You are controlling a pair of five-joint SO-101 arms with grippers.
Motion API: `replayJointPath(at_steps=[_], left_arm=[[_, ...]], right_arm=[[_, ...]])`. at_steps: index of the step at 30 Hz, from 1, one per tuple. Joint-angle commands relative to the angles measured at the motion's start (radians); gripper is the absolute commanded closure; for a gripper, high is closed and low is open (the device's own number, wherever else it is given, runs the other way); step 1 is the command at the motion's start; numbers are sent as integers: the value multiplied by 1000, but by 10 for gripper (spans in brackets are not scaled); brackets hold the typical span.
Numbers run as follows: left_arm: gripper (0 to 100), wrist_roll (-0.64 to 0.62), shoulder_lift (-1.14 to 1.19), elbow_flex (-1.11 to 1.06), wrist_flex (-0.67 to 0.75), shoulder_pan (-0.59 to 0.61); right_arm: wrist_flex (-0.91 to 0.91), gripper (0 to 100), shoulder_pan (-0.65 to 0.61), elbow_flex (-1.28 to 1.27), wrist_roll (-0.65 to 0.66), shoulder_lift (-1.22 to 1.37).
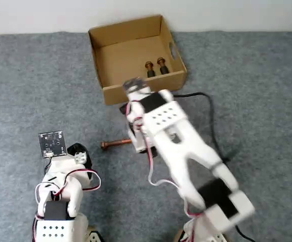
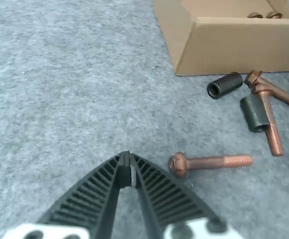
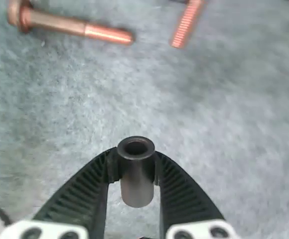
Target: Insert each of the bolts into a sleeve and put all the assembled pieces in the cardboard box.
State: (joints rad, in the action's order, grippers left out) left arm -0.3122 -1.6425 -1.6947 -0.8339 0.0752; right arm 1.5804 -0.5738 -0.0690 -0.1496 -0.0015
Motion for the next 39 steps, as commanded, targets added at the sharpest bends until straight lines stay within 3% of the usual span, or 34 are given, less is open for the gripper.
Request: replayJointPath(at_steps=[1, 12, 18, 28, 39], left_arm=[[994, -2, -11, 4, -17, -5], [994, -6, -3, 107, -61, -25], [994, -6, 51, 335, -199, -187], [994, -187, 701, 768, -216, -338], [992, -218, 1335, 1283, -276, -416]], right_arm=[[48, 991, 53, -40, -31, -243], [5, 991, 407, -414, -29, -840], [-22, 991, 526, -594, -29, -1076], [-22, 991, 659, -838, -31, -1422], [-30, 991, 664, -970, -31, -1672]])
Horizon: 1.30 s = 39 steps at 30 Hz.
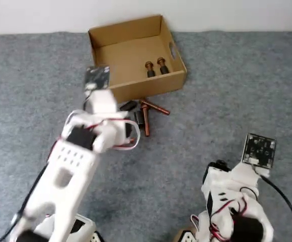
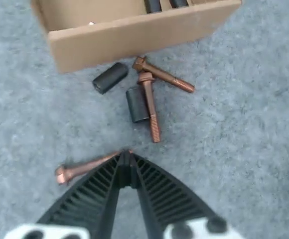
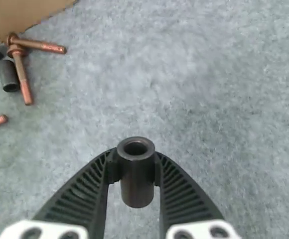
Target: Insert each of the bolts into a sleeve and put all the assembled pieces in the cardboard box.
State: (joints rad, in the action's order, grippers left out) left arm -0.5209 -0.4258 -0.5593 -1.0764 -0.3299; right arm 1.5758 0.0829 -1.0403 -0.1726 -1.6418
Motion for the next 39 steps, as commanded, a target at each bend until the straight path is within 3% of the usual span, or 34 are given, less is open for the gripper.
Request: replayJointPath(at_steps=[1, 13, 30, 39], left_arm=[[992, -9, 166, 188, -48, -14], [945, -12, 677, 684, -172, -23], [941, -12, 1373, 1653, -640, -23], [941, -12, 1582, 1900, -674, -37]], right_arm=[[-27, 991, 7, 0, -8, -39], [-33, 991, 4, -37, -8, -82], [-33, 991, 2, -40, -6, -82], [-33, 991, 2, -40, -6, -82]])
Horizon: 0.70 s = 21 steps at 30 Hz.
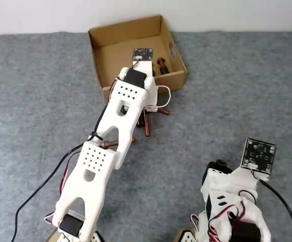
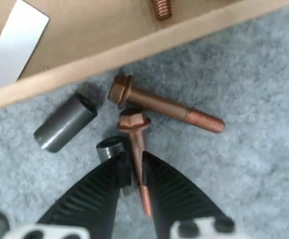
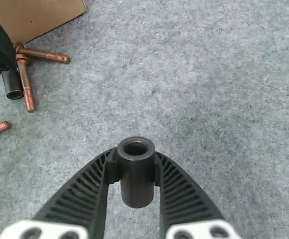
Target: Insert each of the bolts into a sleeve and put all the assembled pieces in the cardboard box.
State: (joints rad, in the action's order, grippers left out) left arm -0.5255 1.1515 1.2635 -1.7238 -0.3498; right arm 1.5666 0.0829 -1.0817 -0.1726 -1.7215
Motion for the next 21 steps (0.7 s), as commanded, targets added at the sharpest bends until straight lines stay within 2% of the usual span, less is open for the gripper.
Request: replayJointPath(at_steps=[1, 6, 12, 21], left_arm=[[941, -8, 17, 85, -26, -20], [936, -8, 57, 84, -23, -12], [791, -46, 83, 85, -26, 18], [856, -46, 107, 85, -21, 28]], right_arm=[[-24, 991, 2, 2, -6, -2], [-24, 991, 2, -3, -6, -2], [-24, 991, 2, -3, -6, -2], [-24, 991, 2, -3, -6, -2]])
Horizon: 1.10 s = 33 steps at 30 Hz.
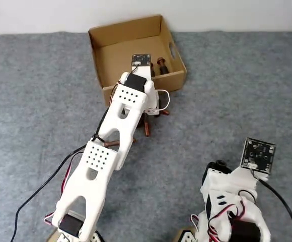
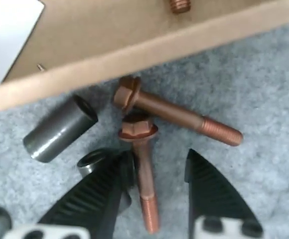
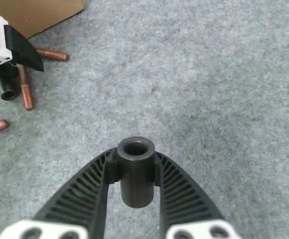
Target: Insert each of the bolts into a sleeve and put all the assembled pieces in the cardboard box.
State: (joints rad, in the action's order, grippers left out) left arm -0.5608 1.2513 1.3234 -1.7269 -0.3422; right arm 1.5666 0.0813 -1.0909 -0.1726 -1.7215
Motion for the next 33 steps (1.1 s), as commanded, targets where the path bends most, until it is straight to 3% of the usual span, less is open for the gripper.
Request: replayJointPath(at_steps=[1, 25, 33], left_arm=[[867, -11, 12, 27, -20, 25], [996, -12, 14, 31, -26, 37], [996, -9, -192, 31, -31, -2]], right_arm=[[-24, 991, 4, 6, -6, -2], [-24, 991, 5, 6, -6, -2], [-22, 991, 2, 9, -6, -4]])
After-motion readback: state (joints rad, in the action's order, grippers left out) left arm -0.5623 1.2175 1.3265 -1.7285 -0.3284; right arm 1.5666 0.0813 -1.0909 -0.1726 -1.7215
